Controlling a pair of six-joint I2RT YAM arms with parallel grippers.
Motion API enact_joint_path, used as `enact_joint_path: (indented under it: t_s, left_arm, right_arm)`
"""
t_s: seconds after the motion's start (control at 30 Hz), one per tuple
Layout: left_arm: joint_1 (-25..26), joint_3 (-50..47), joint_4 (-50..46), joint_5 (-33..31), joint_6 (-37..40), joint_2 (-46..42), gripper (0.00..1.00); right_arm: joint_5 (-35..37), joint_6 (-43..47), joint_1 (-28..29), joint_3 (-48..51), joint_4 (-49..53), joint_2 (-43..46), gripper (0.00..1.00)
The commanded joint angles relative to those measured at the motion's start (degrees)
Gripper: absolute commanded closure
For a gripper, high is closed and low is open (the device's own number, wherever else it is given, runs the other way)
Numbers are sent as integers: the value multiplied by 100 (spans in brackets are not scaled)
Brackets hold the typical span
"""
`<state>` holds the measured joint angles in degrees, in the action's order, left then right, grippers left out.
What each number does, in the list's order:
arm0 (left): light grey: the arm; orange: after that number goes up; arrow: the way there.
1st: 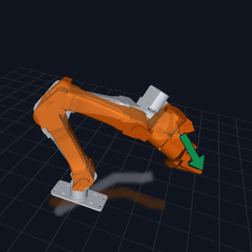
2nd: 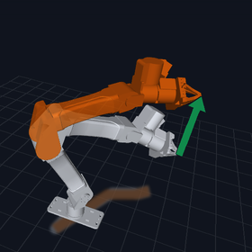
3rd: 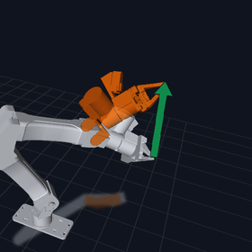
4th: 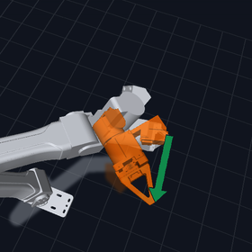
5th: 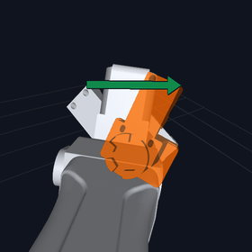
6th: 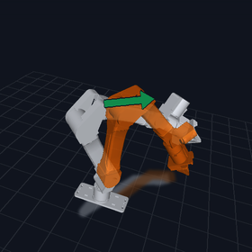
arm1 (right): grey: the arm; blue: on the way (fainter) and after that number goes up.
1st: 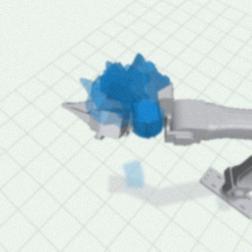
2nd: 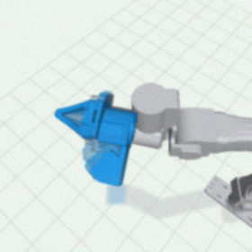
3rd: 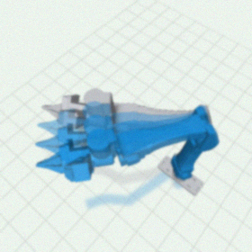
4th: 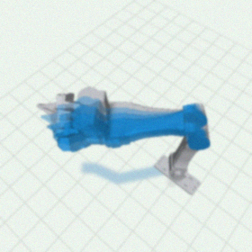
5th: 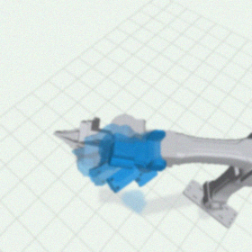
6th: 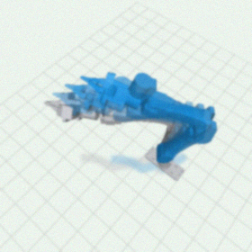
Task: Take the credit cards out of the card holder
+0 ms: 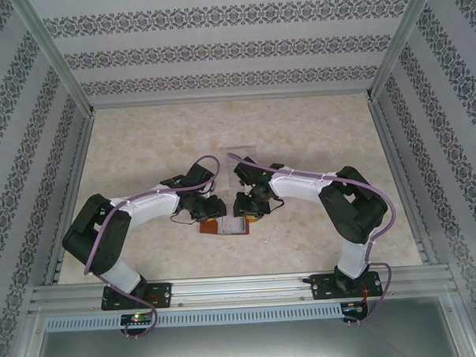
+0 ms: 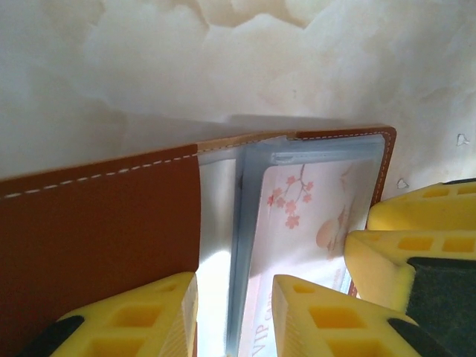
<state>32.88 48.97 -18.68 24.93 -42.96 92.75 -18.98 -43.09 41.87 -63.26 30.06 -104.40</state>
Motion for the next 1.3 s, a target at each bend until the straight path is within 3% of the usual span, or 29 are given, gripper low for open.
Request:
enact_joint_path:
  t_s: [0.0, 0.83, 1.27]
  left_arm:
    - [-19, -99, 190, 91, -71, 150, 68]
    - [-19, -155, -270, -310, -9, 24, 73]
    - [-13, -220, -197, -242, -54, -71, 73]
  right_arm:
    - [-26, 90, 9, -106, 263, -63, 63]
    - [209, 178, -35, -169, 498, -10, 54]
    - [404, 222, -30, -202, 613, 15, 61]
